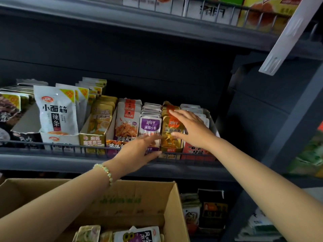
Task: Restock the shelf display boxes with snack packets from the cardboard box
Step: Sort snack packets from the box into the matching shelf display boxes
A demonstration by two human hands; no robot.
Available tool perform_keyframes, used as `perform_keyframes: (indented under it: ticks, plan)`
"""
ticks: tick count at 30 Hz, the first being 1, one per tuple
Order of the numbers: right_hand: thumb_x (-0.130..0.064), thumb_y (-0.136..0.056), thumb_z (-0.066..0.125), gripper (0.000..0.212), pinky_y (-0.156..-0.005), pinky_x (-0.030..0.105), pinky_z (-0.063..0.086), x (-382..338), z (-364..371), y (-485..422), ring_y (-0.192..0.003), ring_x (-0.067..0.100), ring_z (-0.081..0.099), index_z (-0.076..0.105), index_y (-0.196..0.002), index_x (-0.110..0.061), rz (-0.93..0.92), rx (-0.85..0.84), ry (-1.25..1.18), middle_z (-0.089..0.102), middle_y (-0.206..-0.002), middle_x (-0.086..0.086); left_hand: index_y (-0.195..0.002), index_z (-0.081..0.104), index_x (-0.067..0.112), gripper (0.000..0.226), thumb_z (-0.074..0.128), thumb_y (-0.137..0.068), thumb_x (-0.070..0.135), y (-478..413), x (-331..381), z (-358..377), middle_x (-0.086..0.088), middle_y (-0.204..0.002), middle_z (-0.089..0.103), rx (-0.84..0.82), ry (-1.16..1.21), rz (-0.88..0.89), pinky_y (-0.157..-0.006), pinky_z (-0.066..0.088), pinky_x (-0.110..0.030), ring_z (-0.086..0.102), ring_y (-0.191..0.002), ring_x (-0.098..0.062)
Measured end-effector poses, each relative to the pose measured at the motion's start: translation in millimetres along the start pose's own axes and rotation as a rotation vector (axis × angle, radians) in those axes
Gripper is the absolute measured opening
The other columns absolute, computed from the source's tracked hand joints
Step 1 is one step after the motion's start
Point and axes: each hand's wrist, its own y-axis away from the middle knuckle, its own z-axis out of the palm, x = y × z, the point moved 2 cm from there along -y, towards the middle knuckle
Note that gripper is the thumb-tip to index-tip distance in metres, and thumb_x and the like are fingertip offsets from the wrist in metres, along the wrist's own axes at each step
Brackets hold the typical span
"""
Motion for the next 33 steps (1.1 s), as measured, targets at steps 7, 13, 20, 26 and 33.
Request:
perform_keyframes:
  ticks: [7,13,20,26,33]
  plan:
    - [-0.043,-0.094,0.052,0.043,-0.109,0.028,0.031,-68.6,19.5,63.8,-0.129,0.001,0.037,0.045,-0.136,-0.038,-0.018,-0.16,-0.405,0.037,-0.14,-0.019,-0.134,0.042,0.042,0.071,0.034,-0.073,0.078,118.2,-35.2,-26.7,0.023,-0.131,0.047,-0.146,0.092,-0.144,-0.1,0.041,-0.02,0.045,-0.123,0.002]
    - [-0.044,-0.094,0.053,0.037,-0.107,0.04,0.038,-136.1,118.0,111.2,-0.124,0.007,0.044,0.051,-0.13,-0.035,-0.01,-0.564,-0.49,0.042,-0.138,-0.012,-0.134,0.043,0.038,0.061,0.042,-0.082,0.068,230.0,-103.7,-7.5,0.015,-0.136,0.049,-0.46,0.003,-0.39,-0.103,0.042,-0.024,0.048,-0.122,-0.002]
    - [-0.048,-0.085,0.066,0.08,-0.112,0.038,0.03,-181.4,238.6,129.1,-0.142,0.025,0.025,0.025,-0.15,-0.024,0.014,-0.982,-0.31,0.019,-0.157,0.001,-0.118,0.056,0.03,0.029,0.052,-0.093,0.044,269.4,-127.8,29.1,0.012,-0.114,0.062,-0.573,0.195,-0.486,-0.084,0.046,-0.011,0.058,-0.1,-0.001]
    - [-0.058,-0.066,0.078,0.121,-0.12,0.047,0.007,-157.1,284.5,151.4,-0.147,0.027,-0.002,0.002,-0.154,-0.026,0.045,-1.051,-0.047,-0.002,-0.16,-0.001,-0.123,0.058,0.023,0.04,0.053,-0.093,0.049,297.7,-131.3,65.4,0.004,-0.112,0.066,-0.748,0.276,-0.517,-0.088,0.055,-0.035,0.066,-0.095,-0.01]
    - [-0.058,-0.064,0.078,0.106,-0.114,0.041,0.019,-177.9,282.1,152.8,-0.141,0.03,0.017,0.026,-0.148,-0.018,-0.122,-0.968,0.144,0.024,-0.153,0.008,-0.118,0.061,0.023,0.036,0.048,-0.095,0.048,309.6,-129.7,64.9,0.004,-0.109,0.069,-0.77,0.282,-0.54,-0.089,0.053,-0.032,0.065,-0.096,-0.01]
